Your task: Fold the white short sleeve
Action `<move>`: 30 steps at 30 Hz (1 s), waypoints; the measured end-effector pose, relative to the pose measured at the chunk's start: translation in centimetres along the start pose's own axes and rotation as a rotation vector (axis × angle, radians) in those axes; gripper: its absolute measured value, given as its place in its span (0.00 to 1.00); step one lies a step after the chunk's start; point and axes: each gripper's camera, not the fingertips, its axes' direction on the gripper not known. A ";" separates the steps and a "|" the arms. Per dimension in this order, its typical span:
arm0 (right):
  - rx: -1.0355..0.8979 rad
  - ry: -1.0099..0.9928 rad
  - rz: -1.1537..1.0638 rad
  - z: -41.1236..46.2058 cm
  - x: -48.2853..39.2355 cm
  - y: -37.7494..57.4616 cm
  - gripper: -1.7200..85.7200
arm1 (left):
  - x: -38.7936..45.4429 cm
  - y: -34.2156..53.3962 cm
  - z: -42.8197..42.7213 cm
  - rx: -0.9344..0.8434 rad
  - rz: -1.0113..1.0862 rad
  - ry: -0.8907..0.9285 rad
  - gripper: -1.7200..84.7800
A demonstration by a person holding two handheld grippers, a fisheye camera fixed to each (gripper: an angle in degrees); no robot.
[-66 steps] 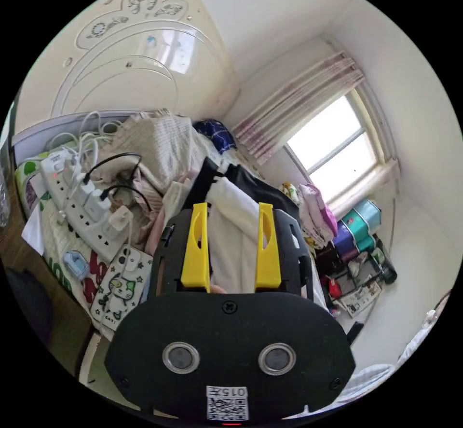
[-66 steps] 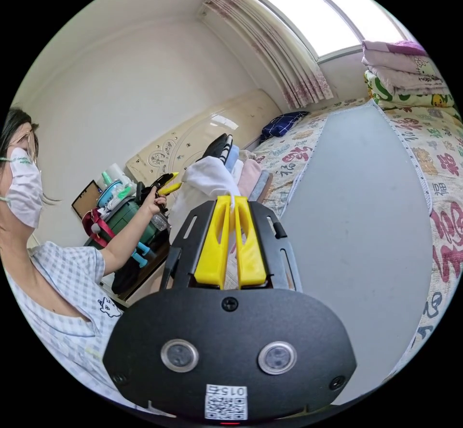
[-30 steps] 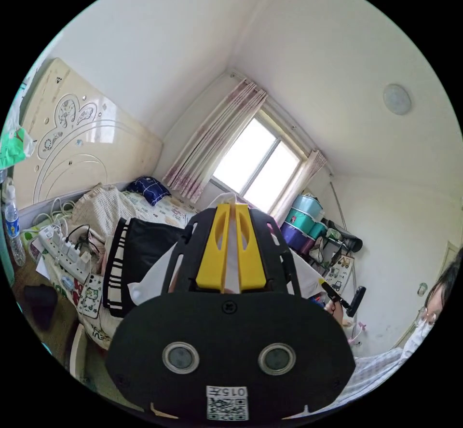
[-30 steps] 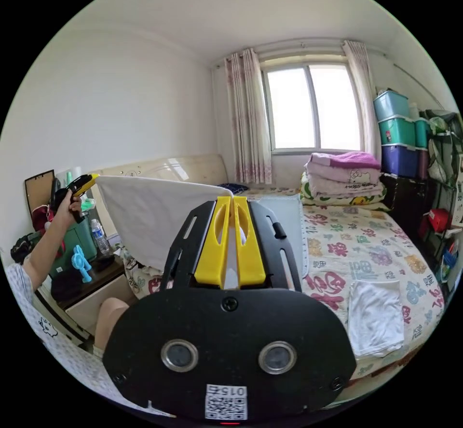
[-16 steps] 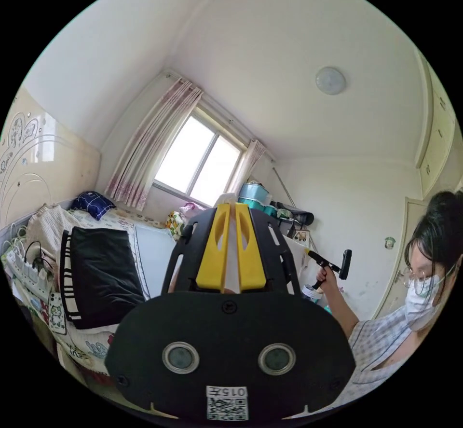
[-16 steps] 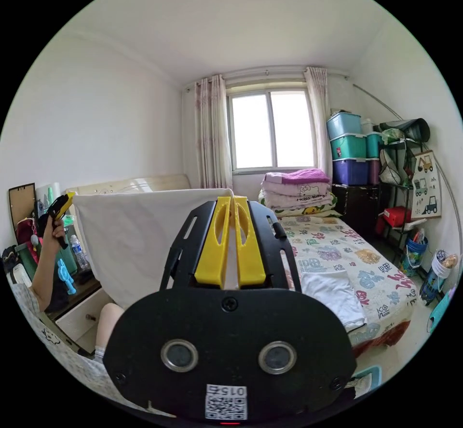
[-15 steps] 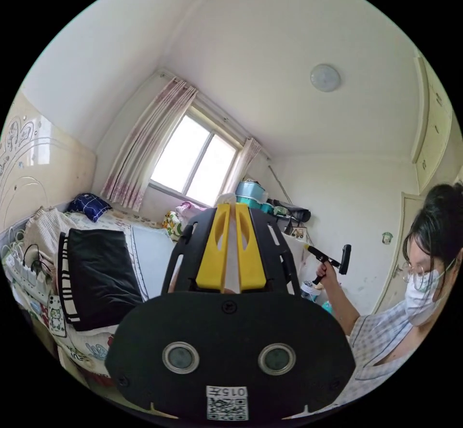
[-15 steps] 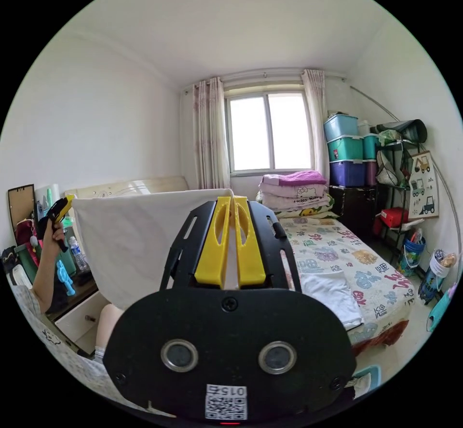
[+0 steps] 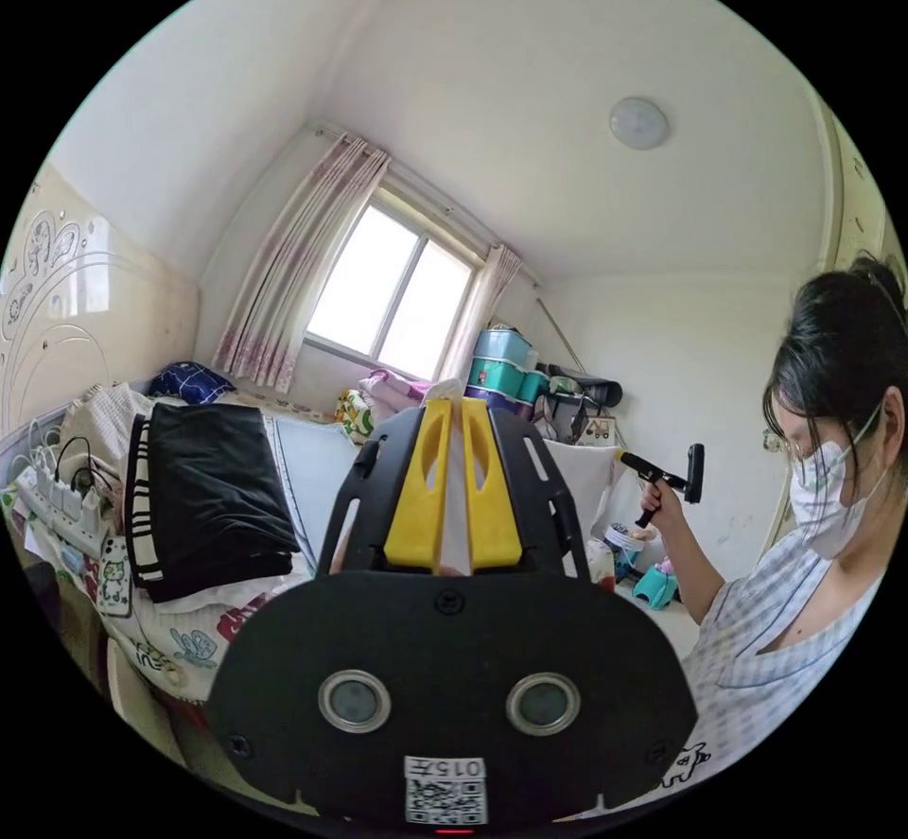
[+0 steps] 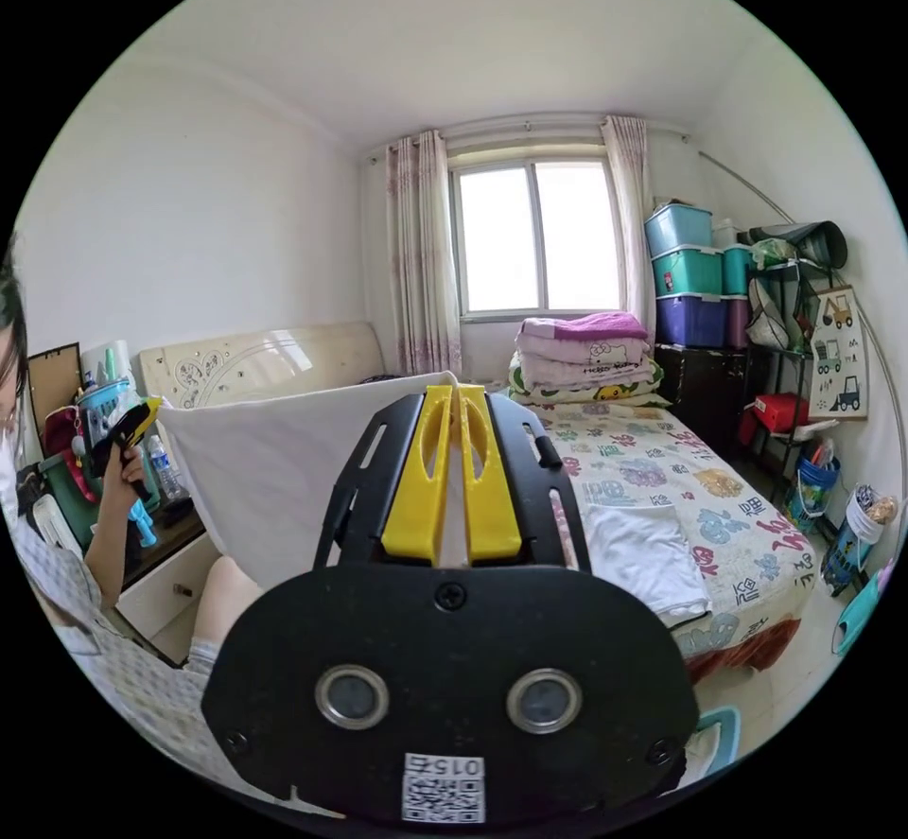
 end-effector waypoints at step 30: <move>-0.476 -0.086 0.198 26.4 19.4 -5.0 0.09 | -6.7 14.5 34.4 -0.525 0.044 -0.397 0.09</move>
